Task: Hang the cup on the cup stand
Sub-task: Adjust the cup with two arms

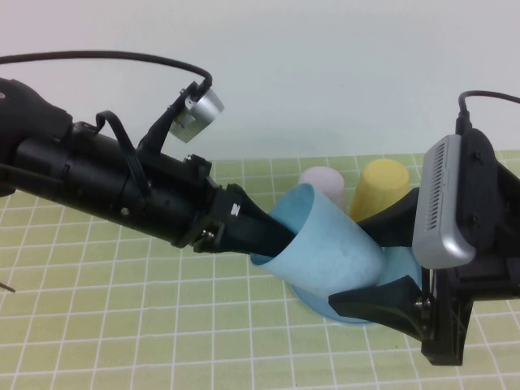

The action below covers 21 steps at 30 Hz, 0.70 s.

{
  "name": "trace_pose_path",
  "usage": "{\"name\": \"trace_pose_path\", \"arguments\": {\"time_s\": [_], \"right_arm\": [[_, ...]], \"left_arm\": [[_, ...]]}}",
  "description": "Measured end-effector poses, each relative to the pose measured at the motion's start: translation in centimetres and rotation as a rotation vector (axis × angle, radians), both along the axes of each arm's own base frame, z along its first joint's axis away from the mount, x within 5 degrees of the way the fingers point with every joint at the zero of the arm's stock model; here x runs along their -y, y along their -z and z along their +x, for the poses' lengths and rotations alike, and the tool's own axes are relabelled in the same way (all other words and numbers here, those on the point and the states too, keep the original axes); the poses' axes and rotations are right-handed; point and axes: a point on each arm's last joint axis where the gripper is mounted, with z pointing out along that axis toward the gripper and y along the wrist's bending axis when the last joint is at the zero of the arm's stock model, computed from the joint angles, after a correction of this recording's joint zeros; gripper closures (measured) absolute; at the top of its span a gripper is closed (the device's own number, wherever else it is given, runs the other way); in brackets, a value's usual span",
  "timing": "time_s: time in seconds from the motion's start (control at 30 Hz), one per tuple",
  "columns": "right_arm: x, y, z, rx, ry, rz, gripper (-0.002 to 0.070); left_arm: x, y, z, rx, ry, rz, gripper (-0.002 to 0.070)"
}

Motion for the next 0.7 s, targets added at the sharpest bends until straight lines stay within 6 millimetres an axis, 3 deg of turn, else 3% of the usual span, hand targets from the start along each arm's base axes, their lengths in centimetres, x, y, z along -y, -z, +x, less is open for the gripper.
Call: {"name": "trace_pose_path", "arguments": {"time_s": [0.13,0.23,0.37,0.53,0.7], "right_arm": [[0.0,0.0,0.0,-0.001,-0.002,0.0,0.017],[0.0,0.0,0.0,-0.003,-0.005,0.0,0.0171],[0.0,0.0,-0.1,-0.006,-0.005,0.0,0.0171],[0.0,0.0,-0.1,-0.009,-0.003,0.007,0.0171],[-0.2,-0.3,-0.1,-0.04,0.015,0.049,0.0171]], "left_arm": [[-0.7,-0.1,0.3,0.023,-0.01,0.006,0.0377],[-1.6,-1.0,0.5,0.1,-0.018,0.0,0.032],[-3.0,-3.0,-0.1,0.243,-0.029,-0.013,0.0301],[-4.1,-5.6,-2.7,0.495,0.041,0.027,0.0297],[-3.8,-7.0,-5.0,0.616,0.101,0.033,0.0297]]}}
